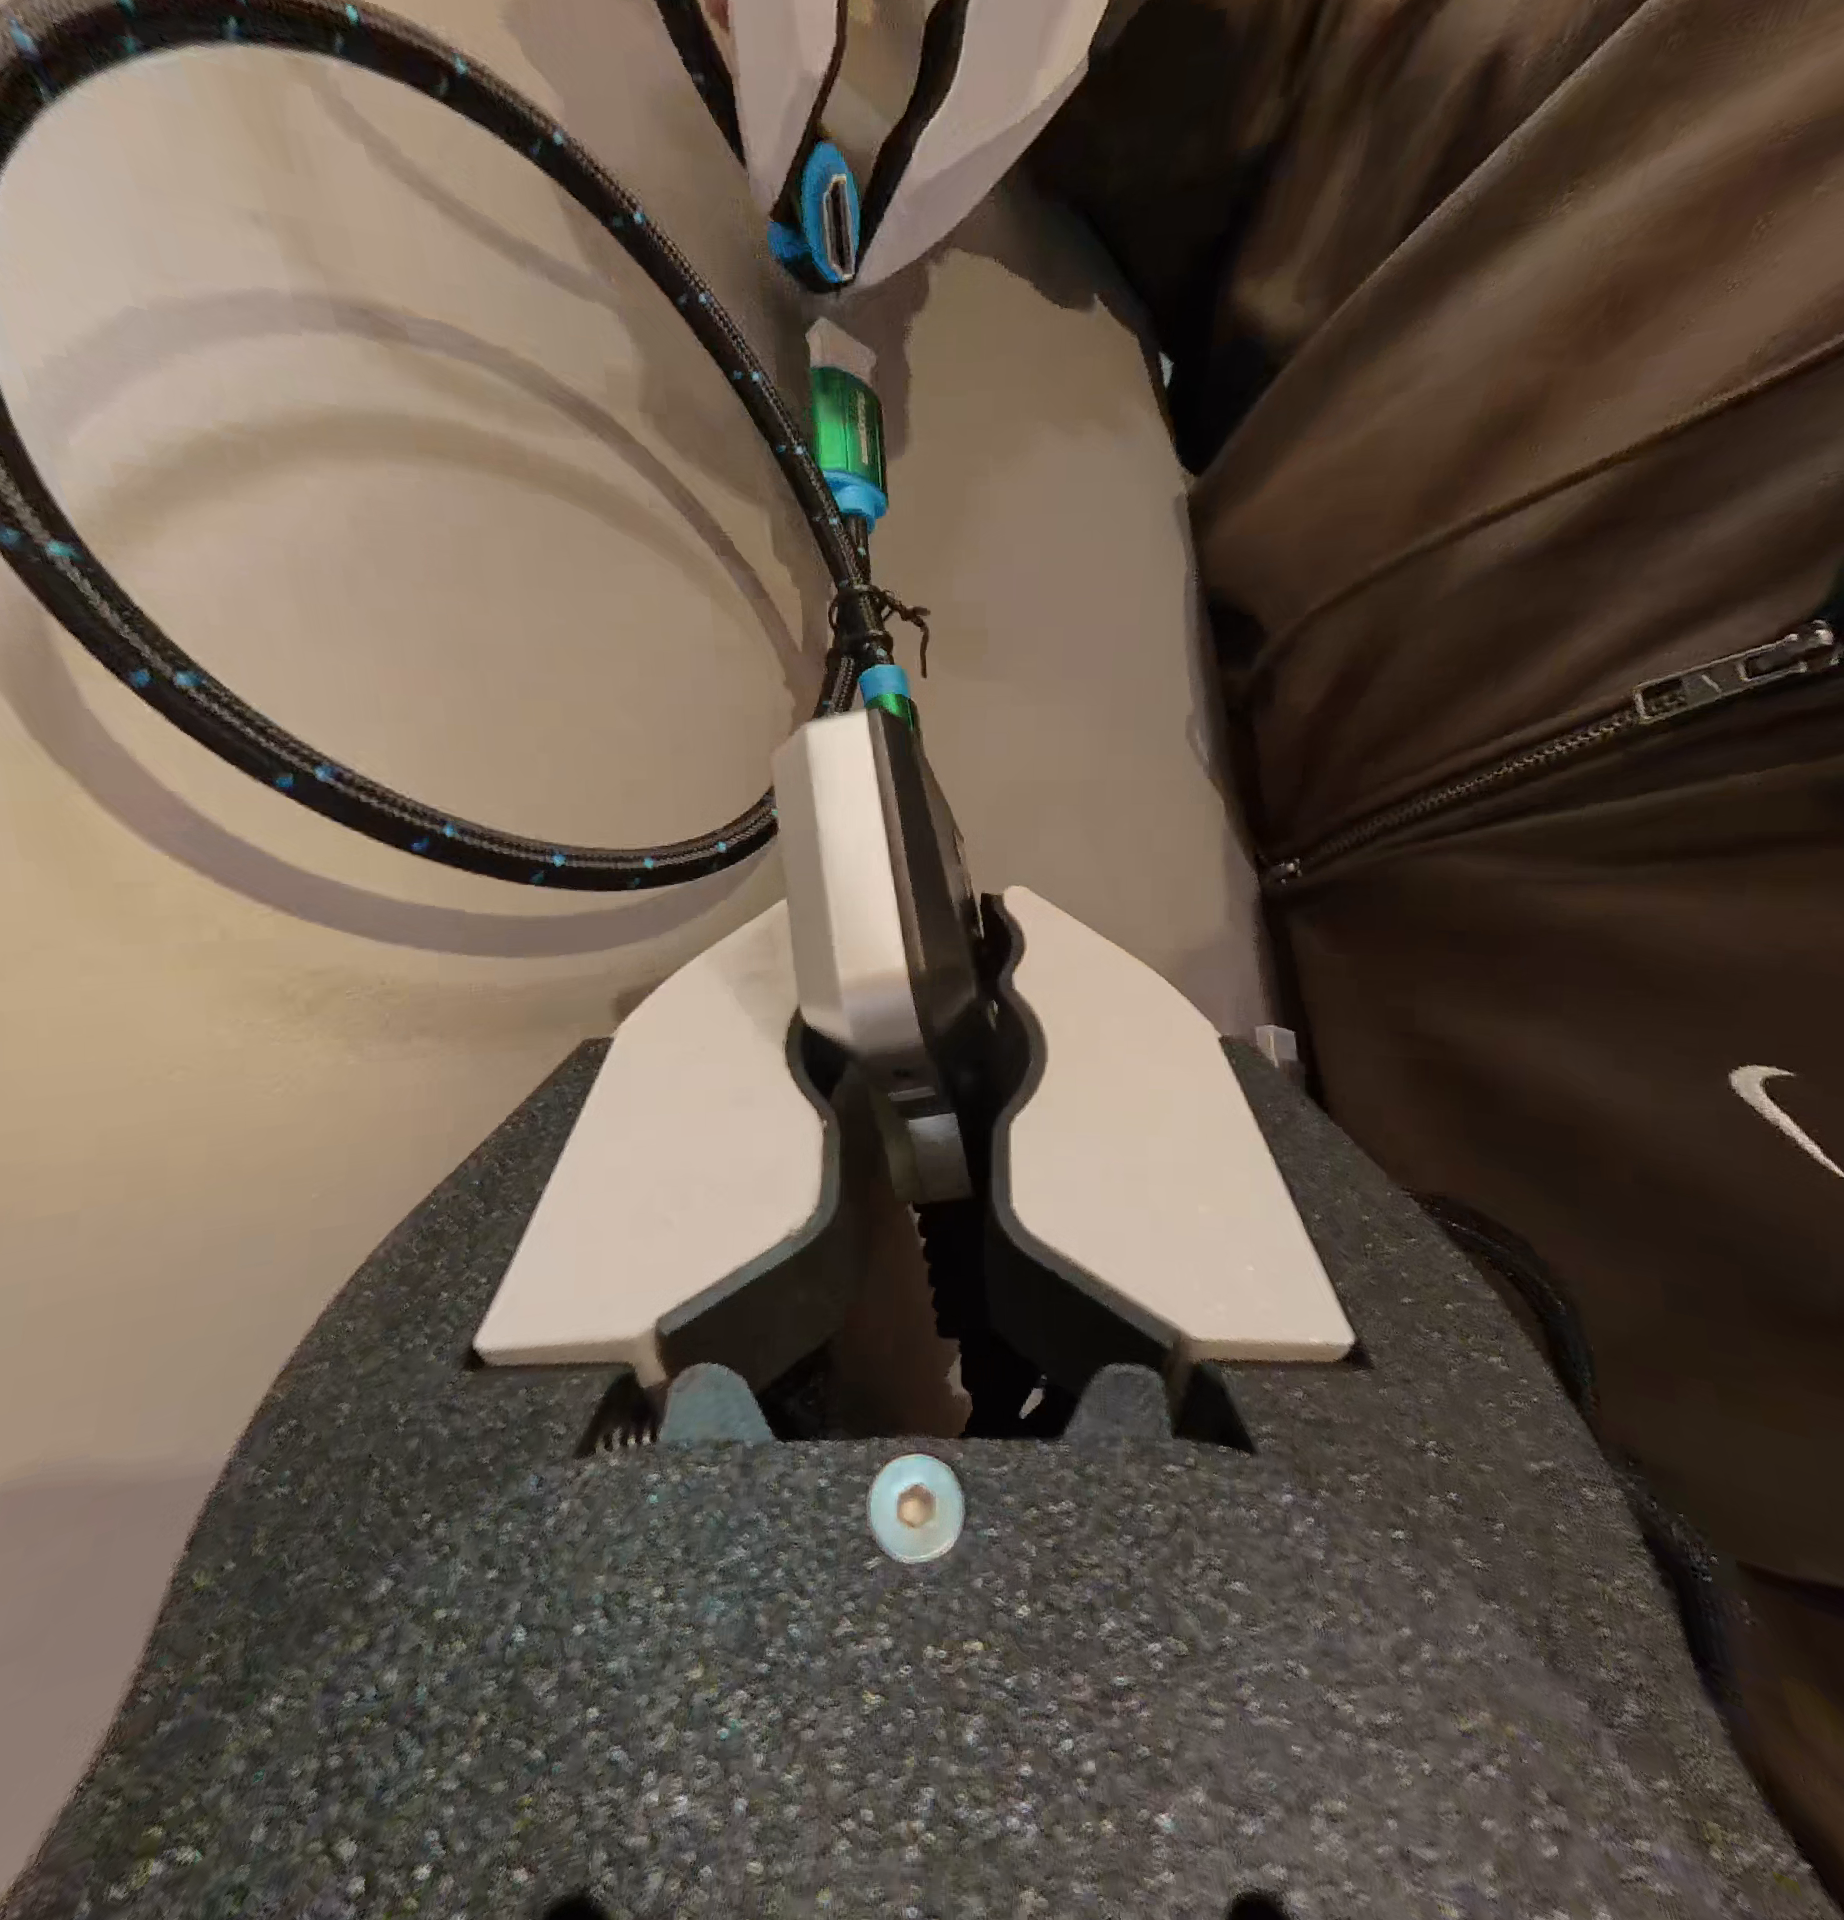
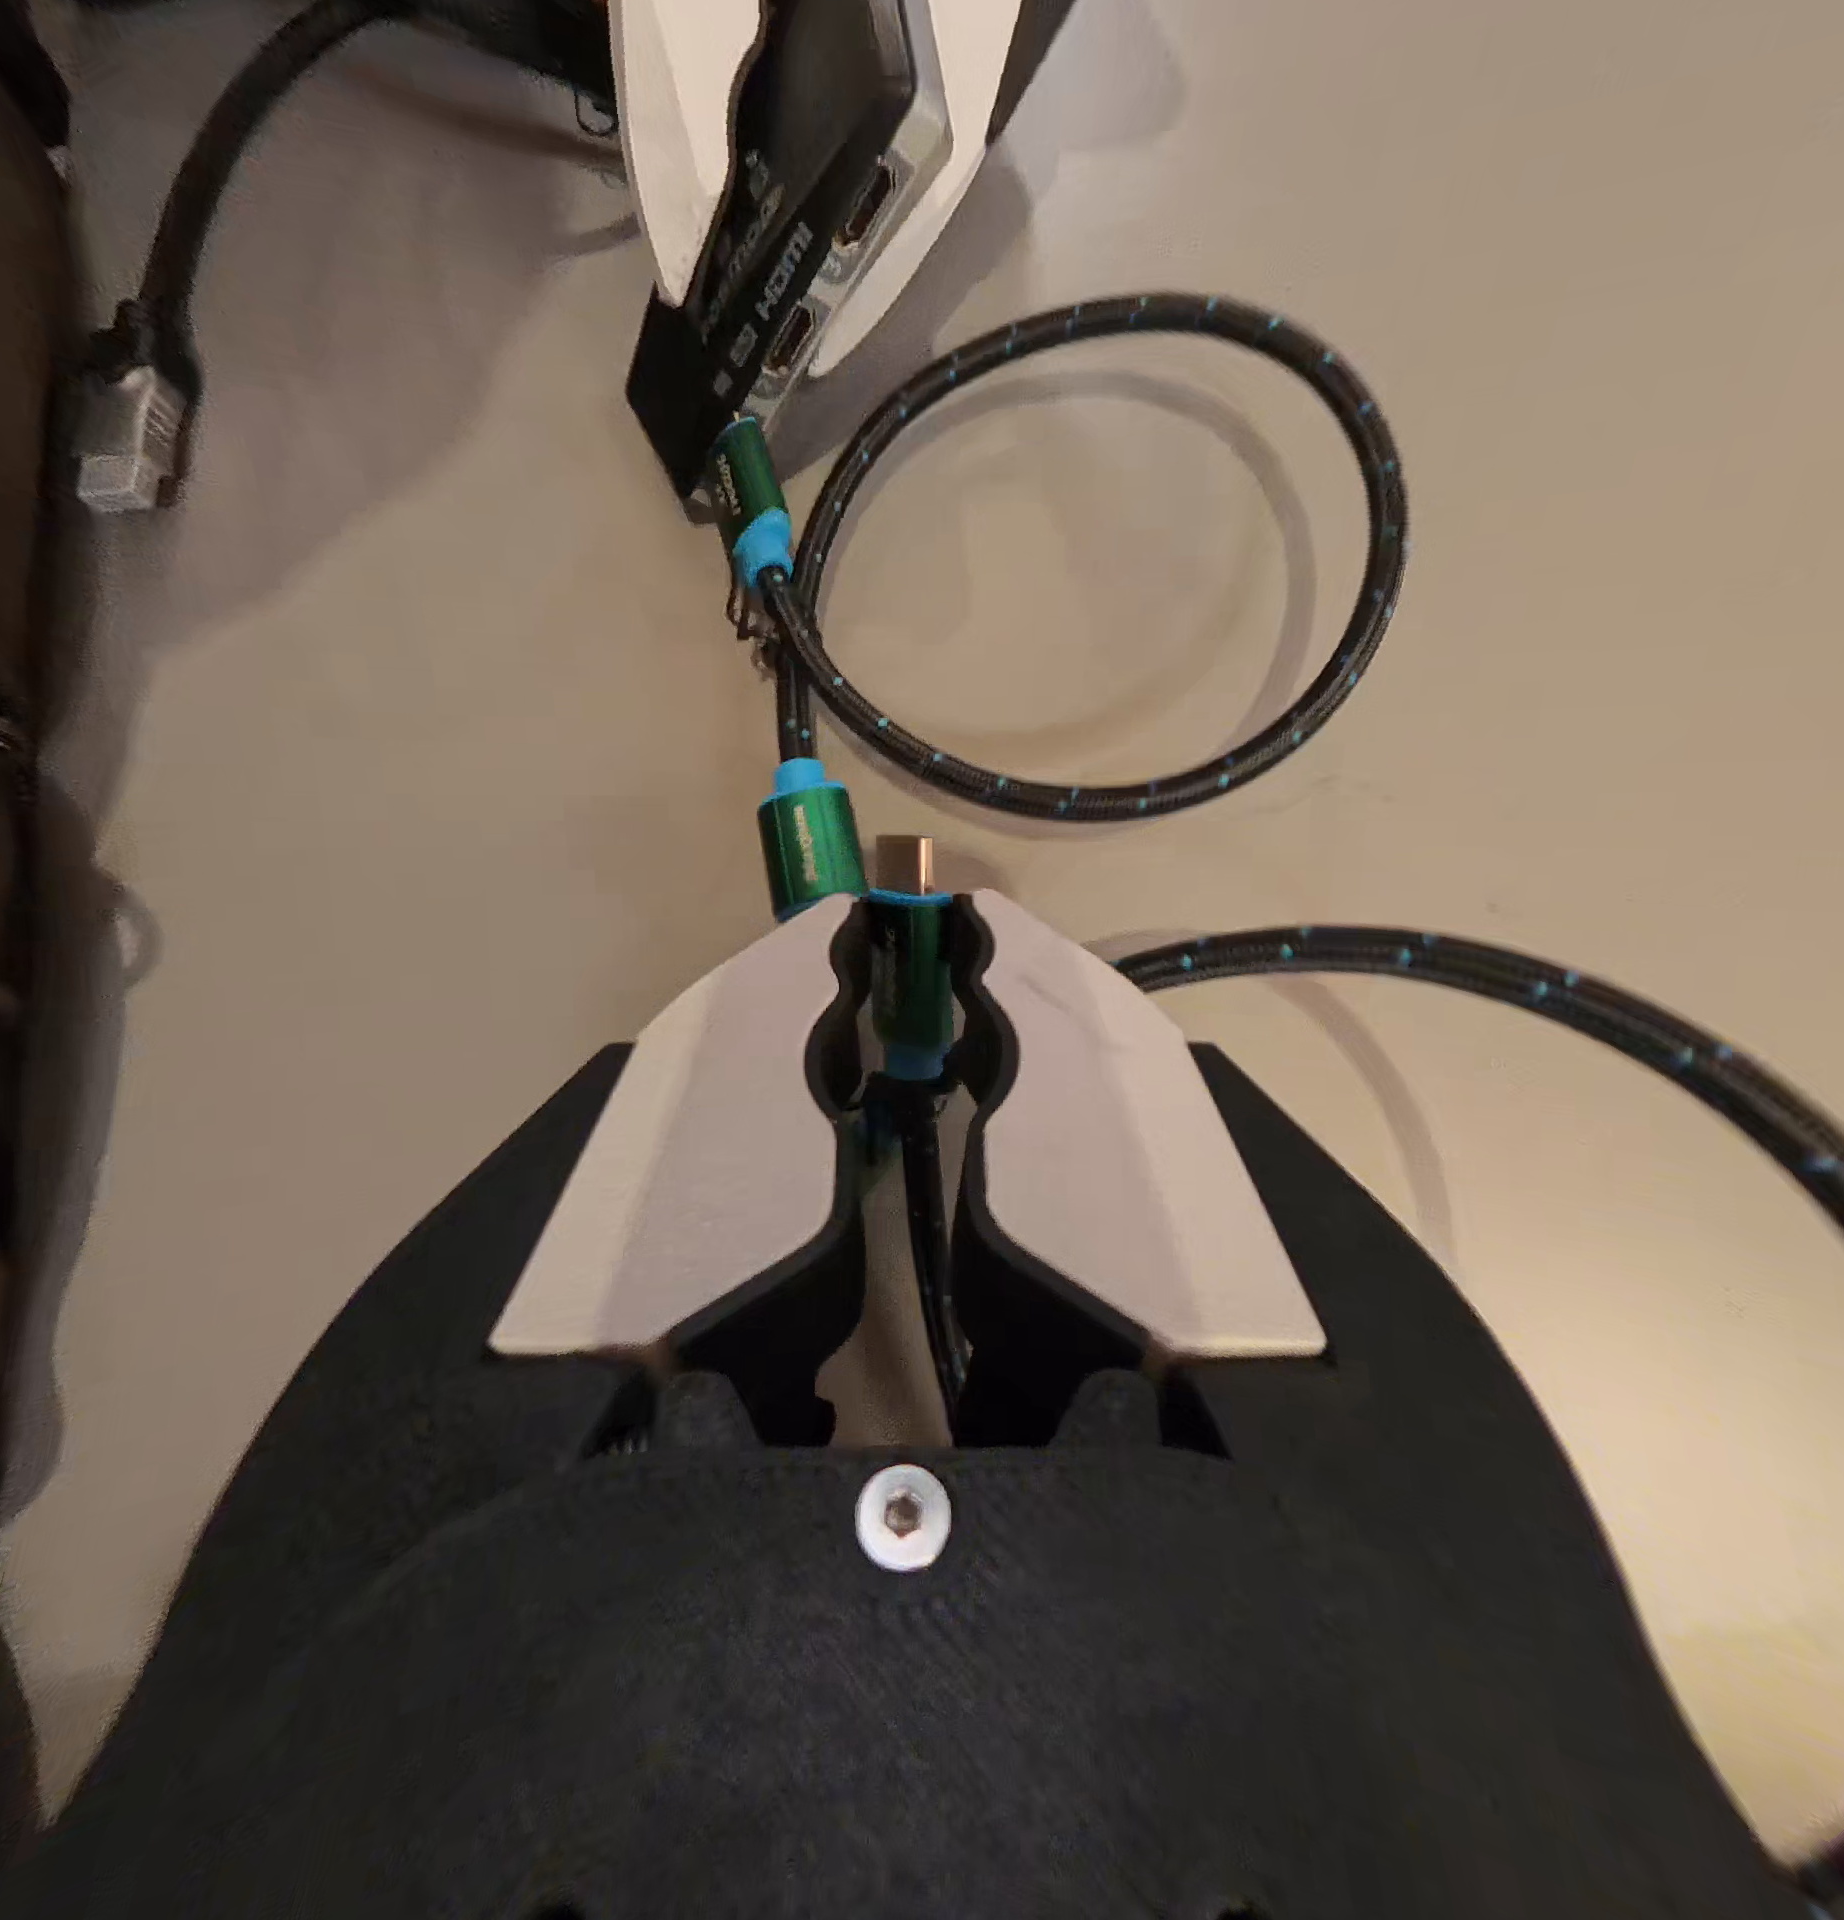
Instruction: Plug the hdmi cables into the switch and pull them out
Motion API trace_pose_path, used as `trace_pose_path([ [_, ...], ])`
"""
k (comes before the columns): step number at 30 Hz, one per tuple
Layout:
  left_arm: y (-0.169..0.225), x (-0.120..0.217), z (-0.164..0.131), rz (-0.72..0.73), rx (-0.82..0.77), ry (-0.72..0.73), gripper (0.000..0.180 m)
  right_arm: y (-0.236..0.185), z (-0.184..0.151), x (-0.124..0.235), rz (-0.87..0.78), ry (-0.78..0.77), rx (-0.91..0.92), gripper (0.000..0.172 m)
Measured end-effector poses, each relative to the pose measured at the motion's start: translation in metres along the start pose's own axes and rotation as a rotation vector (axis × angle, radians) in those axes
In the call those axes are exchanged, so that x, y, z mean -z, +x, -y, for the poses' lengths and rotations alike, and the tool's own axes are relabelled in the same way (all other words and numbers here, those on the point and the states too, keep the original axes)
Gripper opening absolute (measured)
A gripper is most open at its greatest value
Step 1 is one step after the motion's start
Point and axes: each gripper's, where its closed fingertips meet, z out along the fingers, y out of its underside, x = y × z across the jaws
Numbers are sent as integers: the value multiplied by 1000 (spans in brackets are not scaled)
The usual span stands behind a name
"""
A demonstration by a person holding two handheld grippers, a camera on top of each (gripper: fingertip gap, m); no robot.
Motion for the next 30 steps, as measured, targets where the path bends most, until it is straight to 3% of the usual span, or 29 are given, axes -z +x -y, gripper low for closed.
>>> trace_pose_path([
  [8,-1,-3,2,-25,9,23,27,8,3,3,-61,13,-30,15],
  [13,-1,-3,3,-27,7,30,27,9,28,36,-169,90,-28,12],
  [18,-1,-4,3,-26,5,33,27,14,53,119,-335,226,-87,12],
  [22,-1,-4,3,-25,5,33,27,18,47,211,-504,282,-142,12],
  [26,-1,-4,3,-27,4,34,27,15,12,286,-579,222,-247,12],
  [30,-1,-4,3,-29,5,34,27,16,-44,322,-548,76,-376,12],
])
